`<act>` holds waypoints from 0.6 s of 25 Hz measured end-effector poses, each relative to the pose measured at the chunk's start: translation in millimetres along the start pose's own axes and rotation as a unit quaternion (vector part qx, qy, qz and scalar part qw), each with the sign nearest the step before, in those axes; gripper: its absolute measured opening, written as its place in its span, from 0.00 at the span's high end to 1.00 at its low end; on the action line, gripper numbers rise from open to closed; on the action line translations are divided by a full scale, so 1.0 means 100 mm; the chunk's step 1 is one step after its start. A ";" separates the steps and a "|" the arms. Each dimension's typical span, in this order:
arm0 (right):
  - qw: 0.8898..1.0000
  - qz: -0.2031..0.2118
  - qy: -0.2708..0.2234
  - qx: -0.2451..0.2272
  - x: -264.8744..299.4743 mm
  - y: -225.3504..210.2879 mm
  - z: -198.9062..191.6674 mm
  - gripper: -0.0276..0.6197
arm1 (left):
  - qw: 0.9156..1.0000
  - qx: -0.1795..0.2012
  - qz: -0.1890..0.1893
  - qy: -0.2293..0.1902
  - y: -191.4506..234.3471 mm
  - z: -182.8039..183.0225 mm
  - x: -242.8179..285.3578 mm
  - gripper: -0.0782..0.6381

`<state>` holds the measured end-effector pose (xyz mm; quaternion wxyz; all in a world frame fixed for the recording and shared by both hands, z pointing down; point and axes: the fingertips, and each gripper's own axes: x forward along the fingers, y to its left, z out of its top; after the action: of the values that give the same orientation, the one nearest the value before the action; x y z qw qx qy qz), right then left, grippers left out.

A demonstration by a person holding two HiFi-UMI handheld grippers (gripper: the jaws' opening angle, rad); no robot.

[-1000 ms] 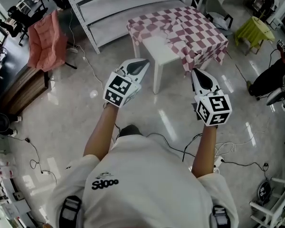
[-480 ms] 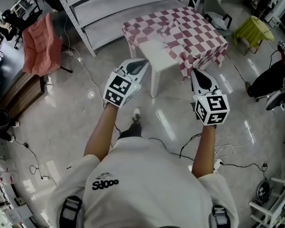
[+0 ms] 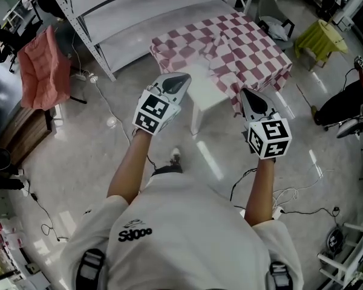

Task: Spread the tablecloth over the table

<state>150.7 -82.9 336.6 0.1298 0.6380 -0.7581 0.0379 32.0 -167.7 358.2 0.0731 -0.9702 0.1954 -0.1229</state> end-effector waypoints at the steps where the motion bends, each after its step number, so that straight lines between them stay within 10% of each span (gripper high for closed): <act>1: 1.000 -0.004 0.000 0.000 0.10 -0.04 0.02 0.92 | 1.000 -0.002 -0.003 0.001 0.09 -0.02 0.07 0.85; 15: 0.998 -0.055 0.030 0.017 1.45 -0.53 0.09 0.92 | 0.998 -0.023 -0.054 0.014 1.26 -0.36 0.98 0.85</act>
<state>178.9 -233.0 358.0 0.1435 0.6791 -0.7171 0.0630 64.6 -325.1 389.7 0.0411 -0.9790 0.1463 -0.1359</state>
